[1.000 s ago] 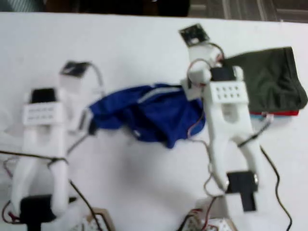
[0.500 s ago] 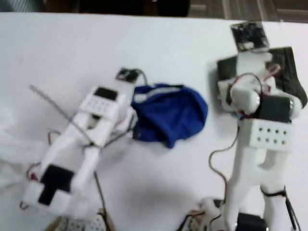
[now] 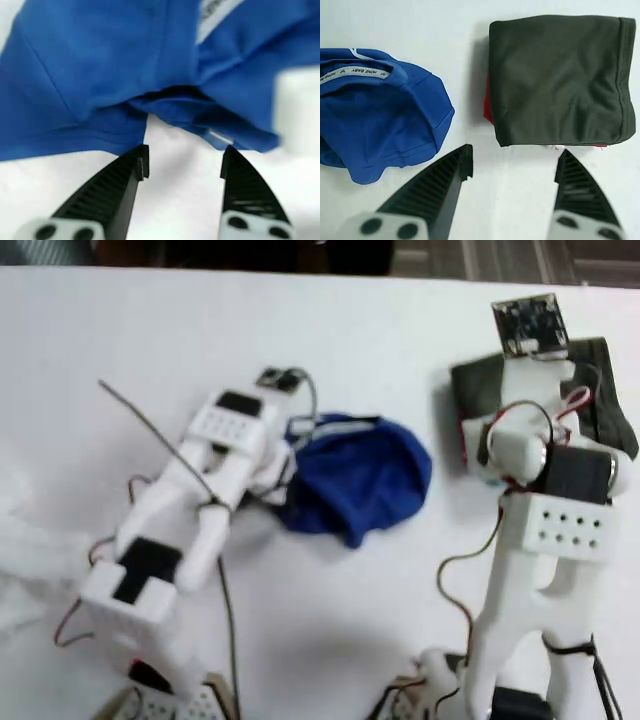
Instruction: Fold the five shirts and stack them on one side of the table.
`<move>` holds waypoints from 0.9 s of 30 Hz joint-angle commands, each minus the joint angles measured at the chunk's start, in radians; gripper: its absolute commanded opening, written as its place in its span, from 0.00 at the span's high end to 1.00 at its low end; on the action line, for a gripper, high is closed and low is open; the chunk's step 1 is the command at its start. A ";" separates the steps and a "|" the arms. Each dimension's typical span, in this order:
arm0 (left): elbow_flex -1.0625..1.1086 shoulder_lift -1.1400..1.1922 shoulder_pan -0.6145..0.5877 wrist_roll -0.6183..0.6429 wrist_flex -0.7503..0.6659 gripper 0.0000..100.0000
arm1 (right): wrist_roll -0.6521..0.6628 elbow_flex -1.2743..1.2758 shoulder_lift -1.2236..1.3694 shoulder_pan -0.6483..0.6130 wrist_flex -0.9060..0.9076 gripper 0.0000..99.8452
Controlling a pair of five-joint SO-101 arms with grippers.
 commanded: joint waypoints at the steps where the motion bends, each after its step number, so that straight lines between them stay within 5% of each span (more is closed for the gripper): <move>1: -0.088 -0.003 0.014 -0.040 0.038 0.75 | 0.009 0.005 -0.035 0.008 -0.001 0.73; 6: -0.094 0.002 0.014 0.106 0.005 0.75 | 0.009 0.009 -0.041 0.008 -0.001 0.73; 18: -0.108 0.181 0.012 0.035 -0.104 0.76 | 0.009 0.009 -0.042 0.015 0.004 0.73; 23: -0.108 0.180 0.011 0.026 -0.109 0.98 | 0.009 0.009 -0.042 0.012 0.005 0.73; 27: -0.148 0.180 0.009 0.028 -0.072 0.98 | 0.009 0.011 -0.035 0.010 0.005 0.73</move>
